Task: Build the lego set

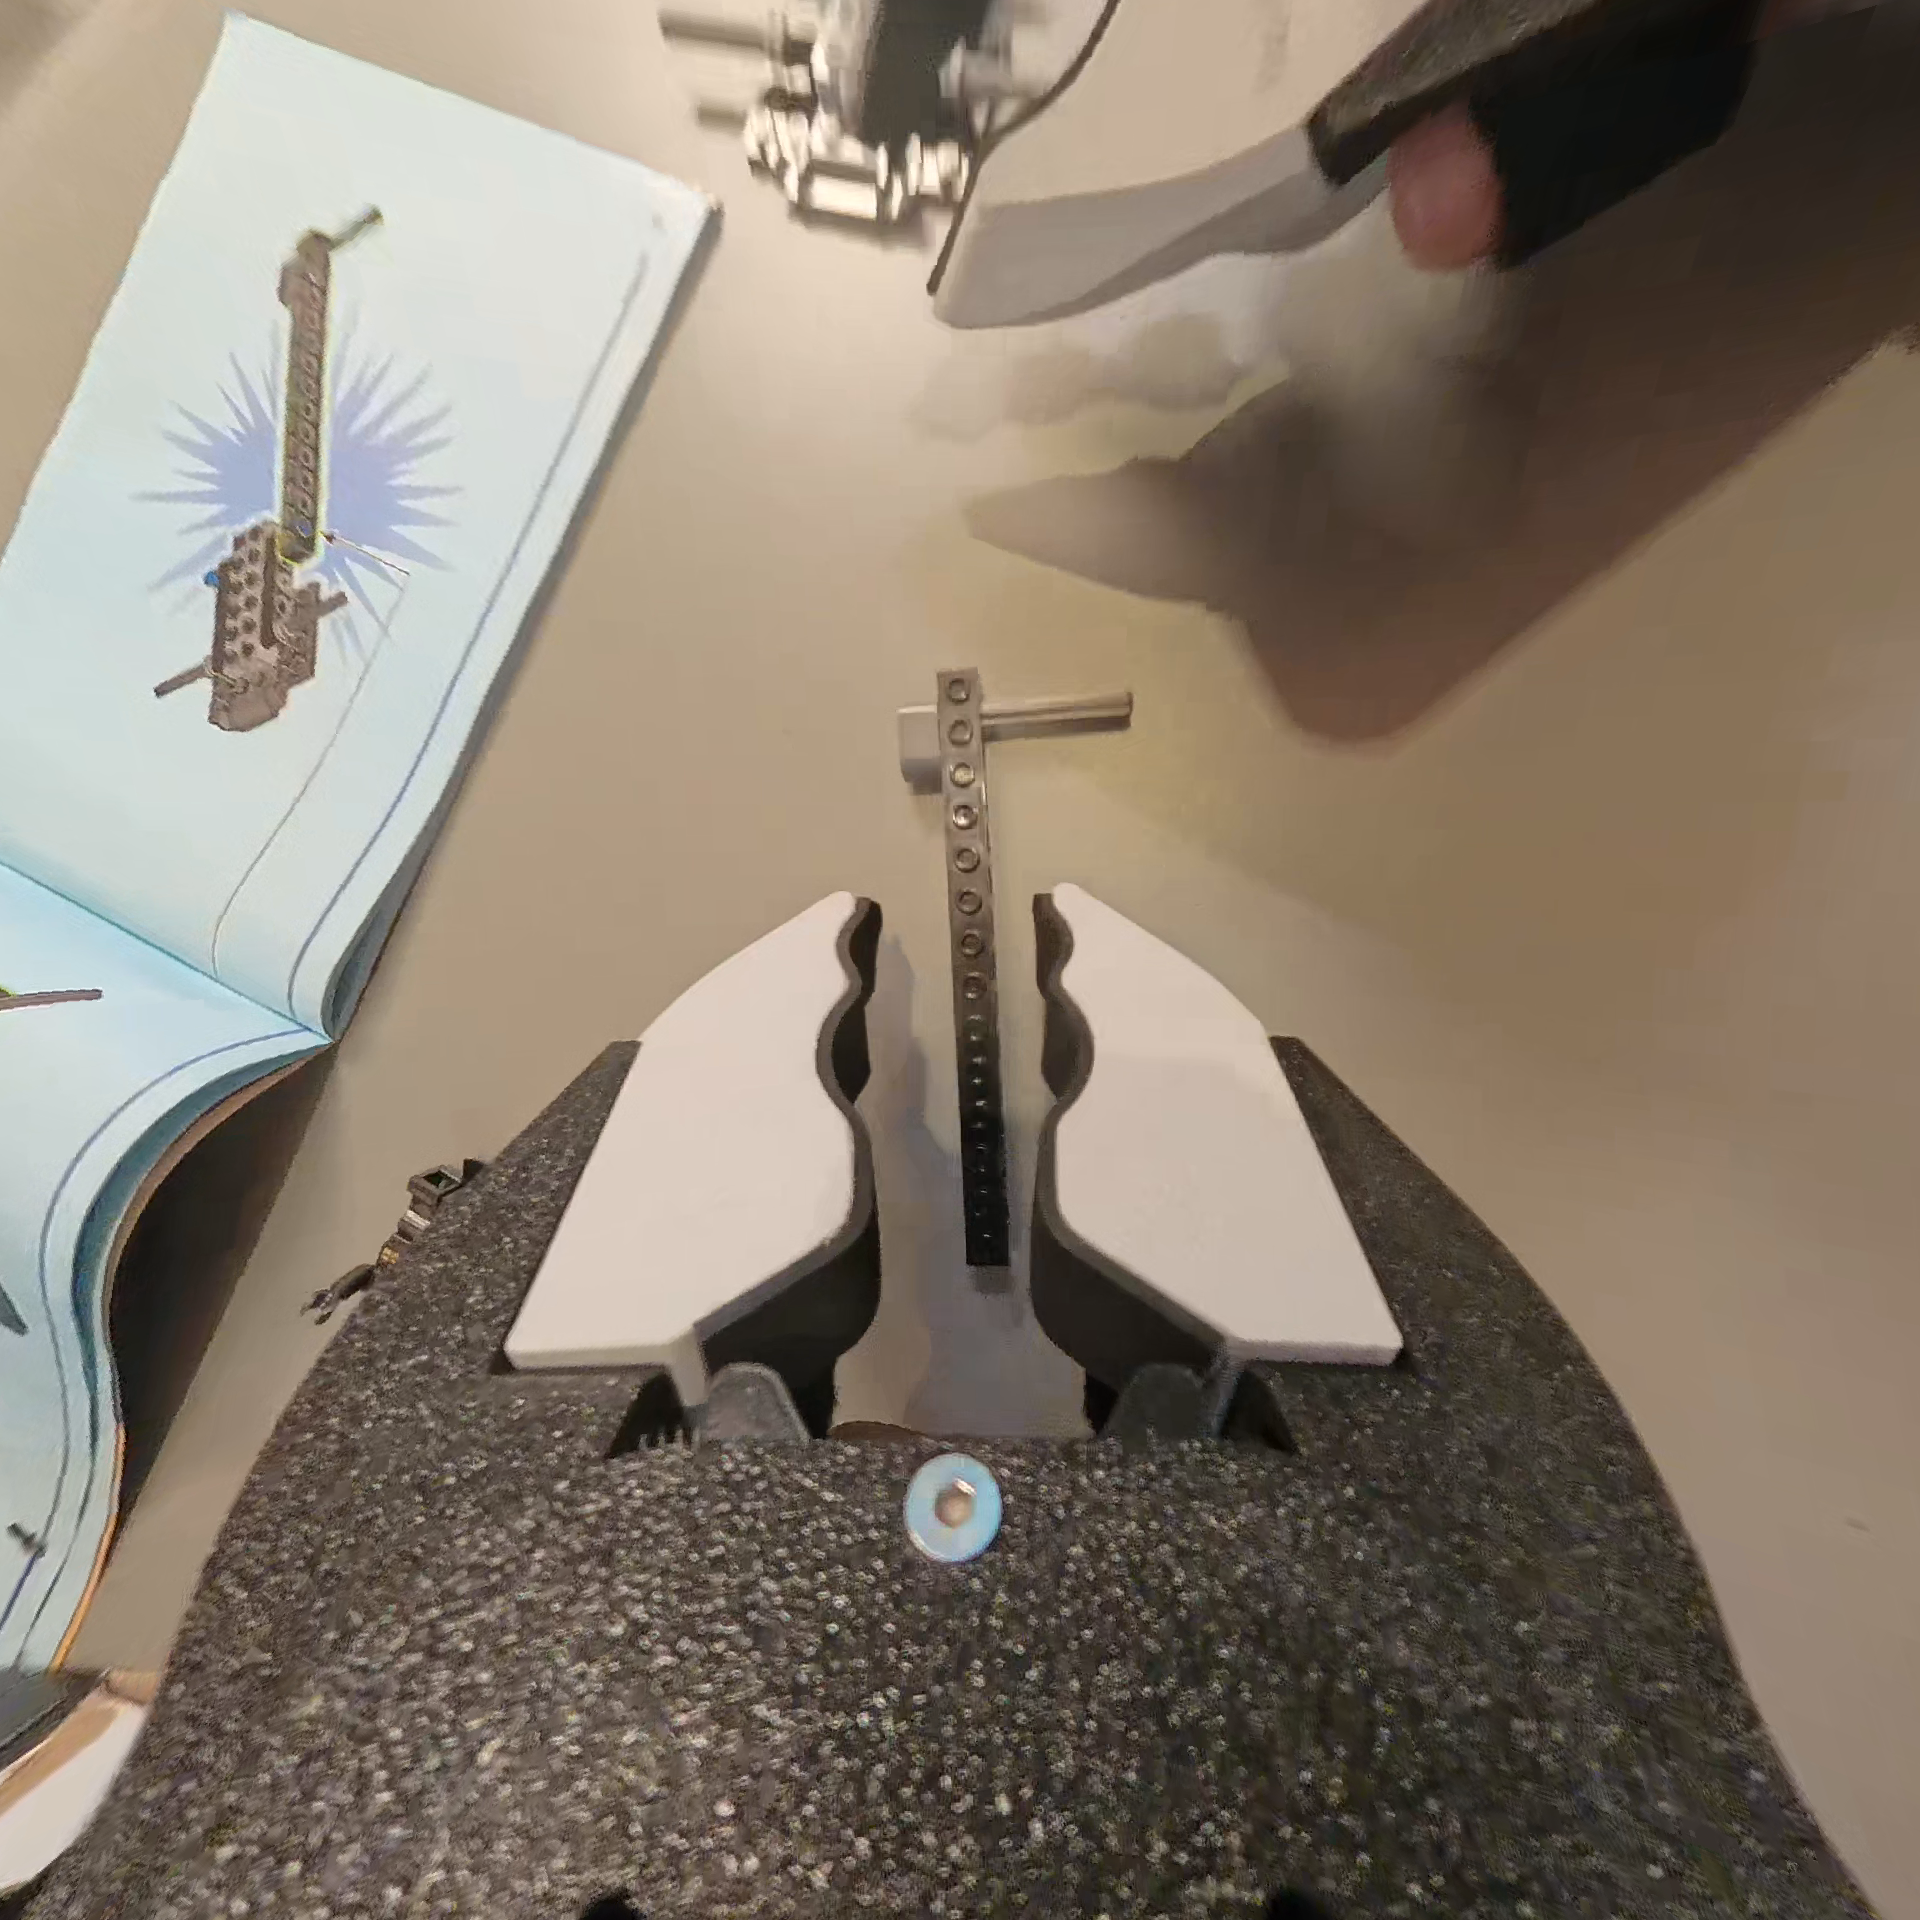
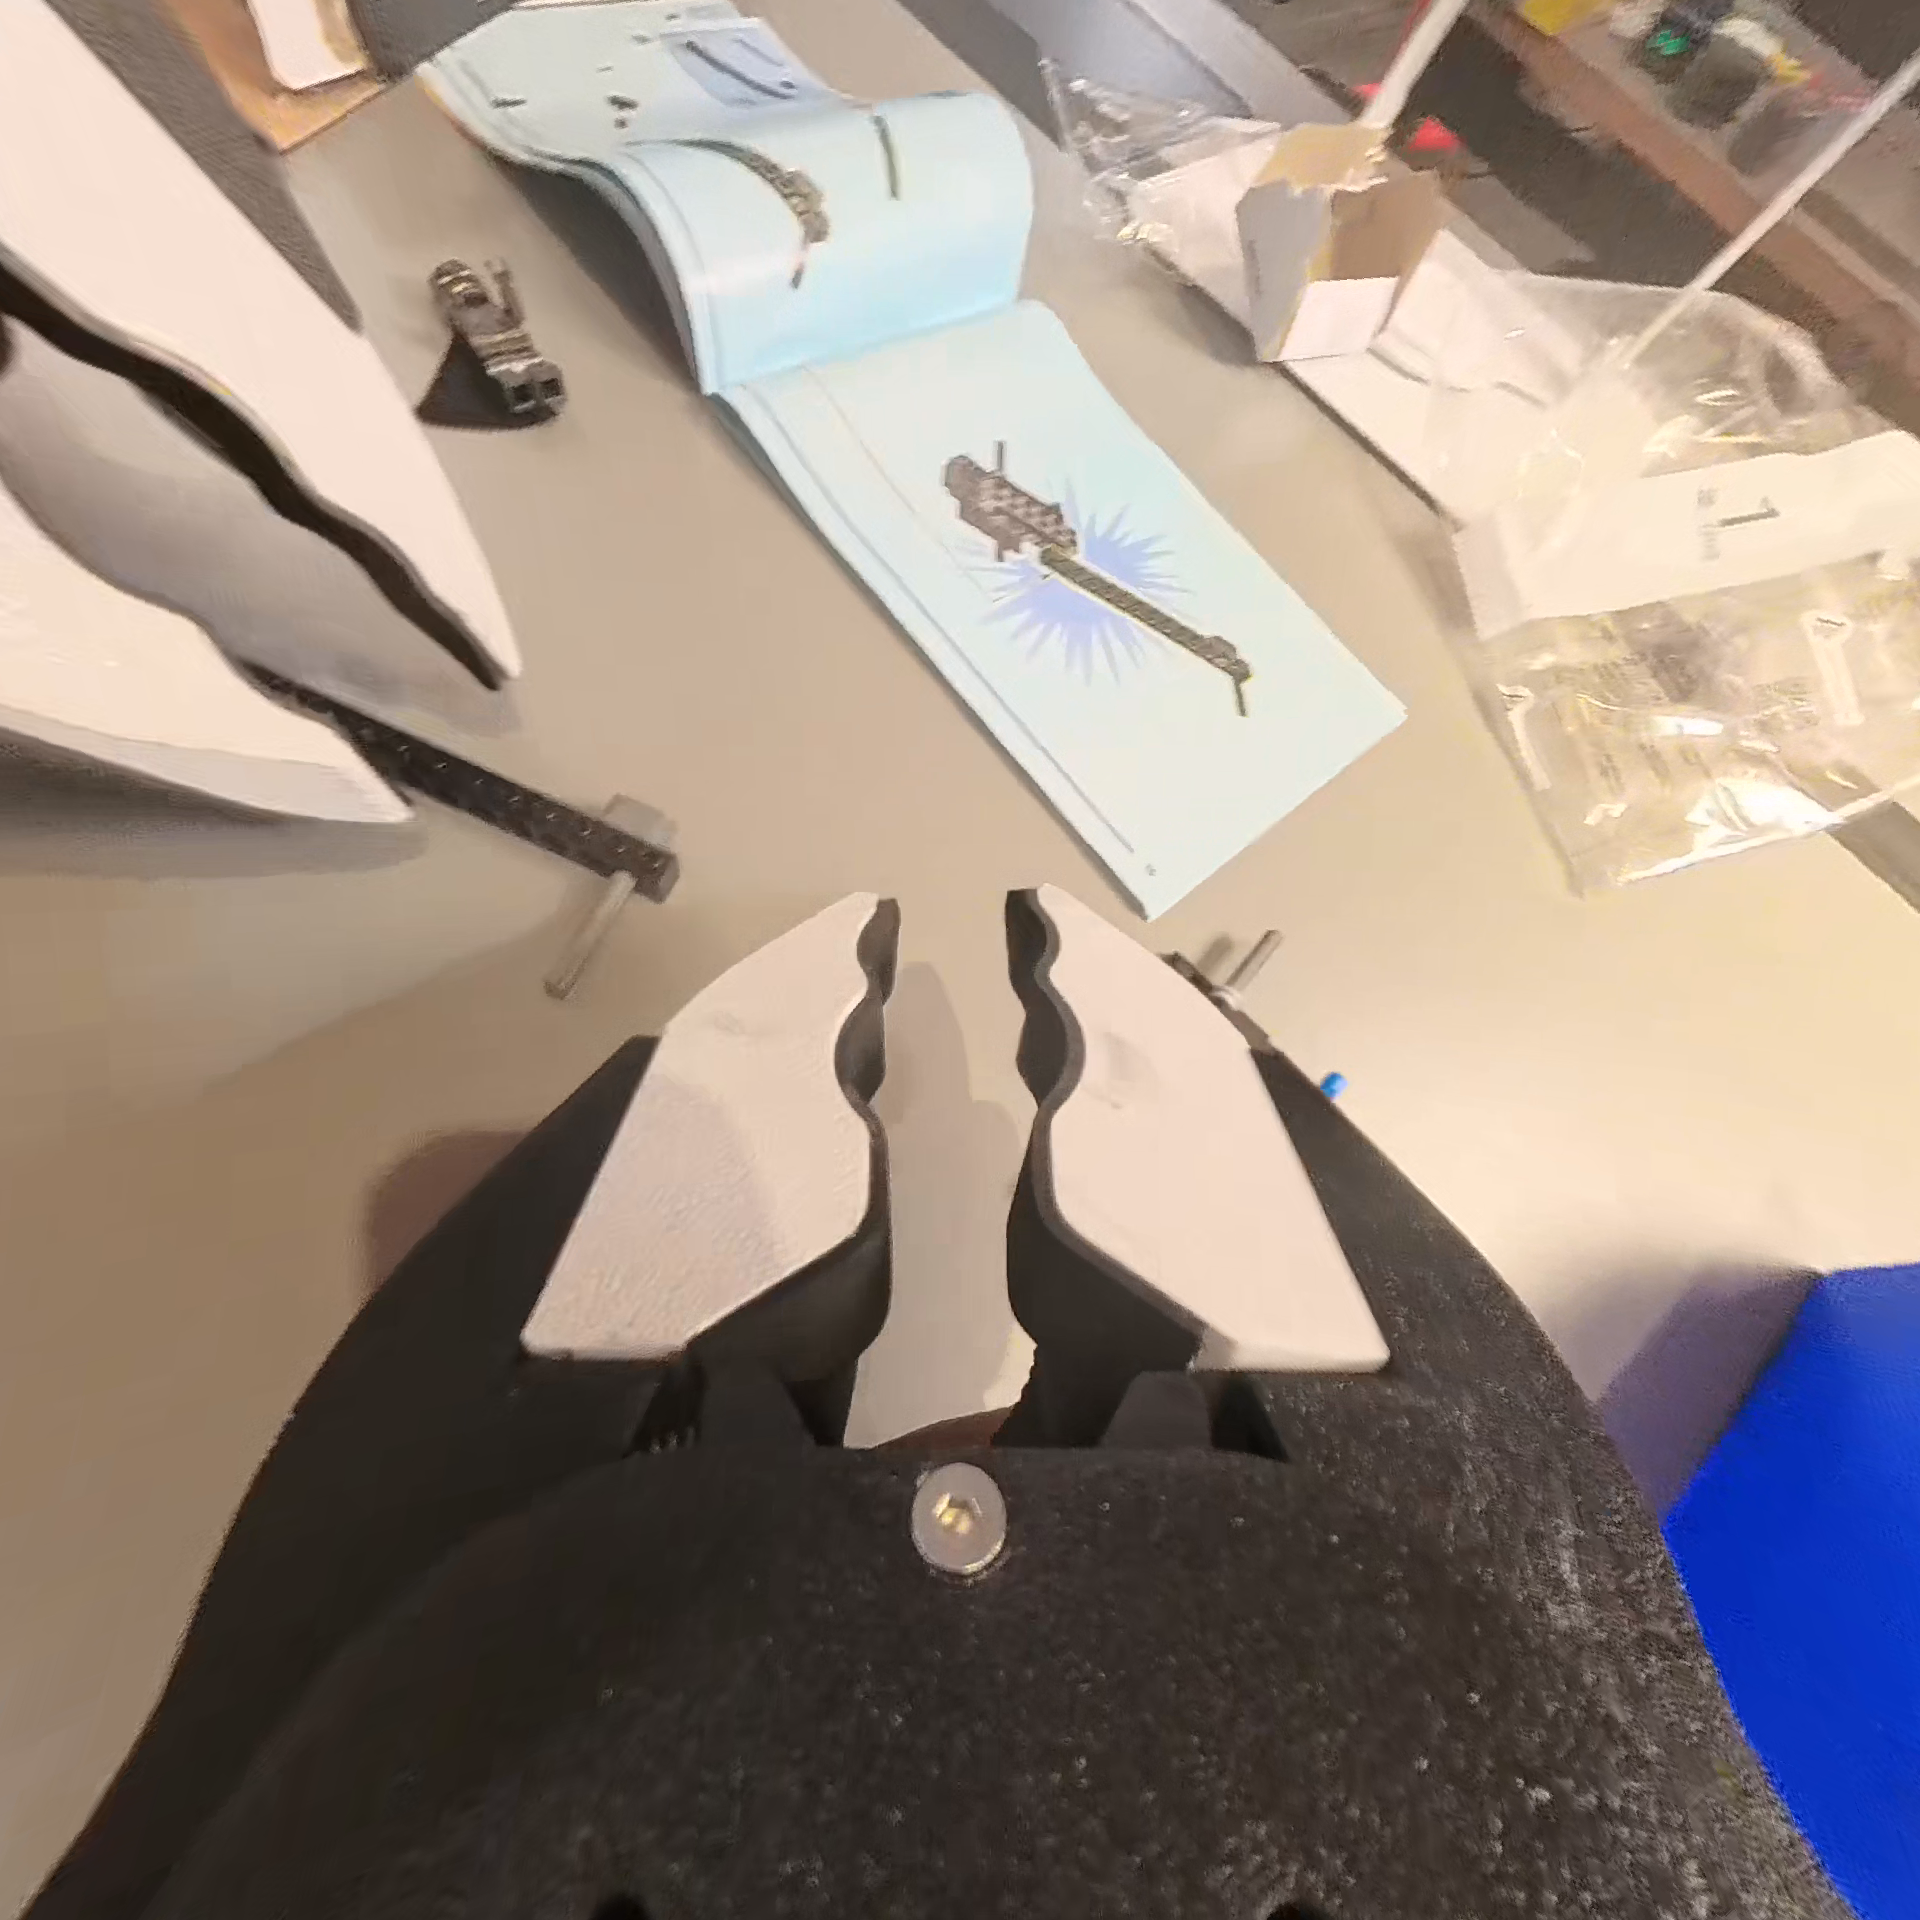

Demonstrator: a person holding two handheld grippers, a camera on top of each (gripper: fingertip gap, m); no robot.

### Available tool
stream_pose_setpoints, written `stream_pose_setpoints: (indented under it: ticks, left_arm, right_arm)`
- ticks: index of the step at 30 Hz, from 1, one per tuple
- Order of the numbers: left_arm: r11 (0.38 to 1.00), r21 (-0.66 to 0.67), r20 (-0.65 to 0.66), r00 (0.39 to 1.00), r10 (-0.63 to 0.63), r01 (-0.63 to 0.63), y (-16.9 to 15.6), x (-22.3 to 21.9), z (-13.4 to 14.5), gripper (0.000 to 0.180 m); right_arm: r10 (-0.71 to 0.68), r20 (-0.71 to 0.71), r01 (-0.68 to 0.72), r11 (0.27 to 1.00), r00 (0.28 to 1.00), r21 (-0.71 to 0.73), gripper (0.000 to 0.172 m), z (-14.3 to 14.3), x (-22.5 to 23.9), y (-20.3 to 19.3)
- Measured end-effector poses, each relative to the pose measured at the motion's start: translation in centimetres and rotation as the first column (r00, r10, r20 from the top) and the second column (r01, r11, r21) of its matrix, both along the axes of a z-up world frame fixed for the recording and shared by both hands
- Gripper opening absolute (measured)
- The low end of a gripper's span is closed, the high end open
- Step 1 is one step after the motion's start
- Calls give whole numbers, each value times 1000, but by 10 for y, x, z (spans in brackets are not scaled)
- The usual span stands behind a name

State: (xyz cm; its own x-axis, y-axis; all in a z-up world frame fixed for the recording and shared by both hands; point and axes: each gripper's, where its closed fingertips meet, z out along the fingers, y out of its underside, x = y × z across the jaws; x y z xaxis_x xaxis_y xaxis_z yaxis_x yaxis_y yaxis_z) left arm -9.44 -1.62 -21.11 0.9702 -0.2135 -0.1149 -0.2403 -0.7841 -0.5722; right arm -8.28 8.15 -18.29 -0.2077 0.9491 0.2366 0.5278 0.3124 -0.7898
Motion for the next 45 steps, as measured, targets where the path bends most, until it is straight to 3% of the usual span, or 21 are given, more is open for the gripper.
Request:
stream_pose_setpoints:
  ticks: [3, 5, 10, 13, 17, 20, 26, 28, 30, 34, 45]
  left_arm:
    - [987, 160, 91, 996, 14, -28, 7, -9, 30, 34]
    - [944, 315, 108, 992, 68, -99, 12, -30, 56, 36]
    - [730, 637, 132, 968, 214, -248, 6, -84, 115, 42]
    - [614, 746, 132, 961, 243, -258, -2, -99, 135, 44]
    - [567, 783, 164, 964, 211, -257, -4, -97, 143, 40]
    - [573, 779, 178, 966, 188, -255, -2, -91, 143, 37]
    - [666, 712, 153, 975, 163, -223, 5, -81, 125, 31]
    - [734, 660, 136, 986, 93, -160, 9, -69, 112, 29]
    - [846, 531, 152, 988, -29, -57, 10, -45, 86, 30]
    - [925, 369, 62, 991, -121, 90, 9, -23, 49, 31]
    - [957, 135, 98, 958, -269, 255, -16, 6, 16, 36]
  right_arm:
    - [-82, -43, 82, 997, 996, -1, 21, 8, -1, 14]
    - [-131, -63, 131, 991, 989, -7, 21, 13, -1, 23]
    - [-192, -96, 192, 981, 977, -10, 20, 21, 0, 35]
    - [-207, -105, 207, 978, 973, -19, 20, 22, 0, 37]
    - [-242, -93, 241, 970, 966, -20, 19, 19, 0, 43]
    - [-280, -96, 279, 960, 955, -30, 19, 19, 0, 53]
    - [-325, -107, 319, 946, 940, -65, 19, 22, 3, 64]
    - [-327, -114, 321, 945, 938, -72, 19, 23, 3, 64]
    - [-332, -122, 326, 943, 935, -68, 19, 24, 3, 65]
    - [-344, -119, 338, 939, 931, -70, 19, 23, 2, 67]
    - [-384, -110, 377, 923, 917, -74, 21, 20, 1, 75]
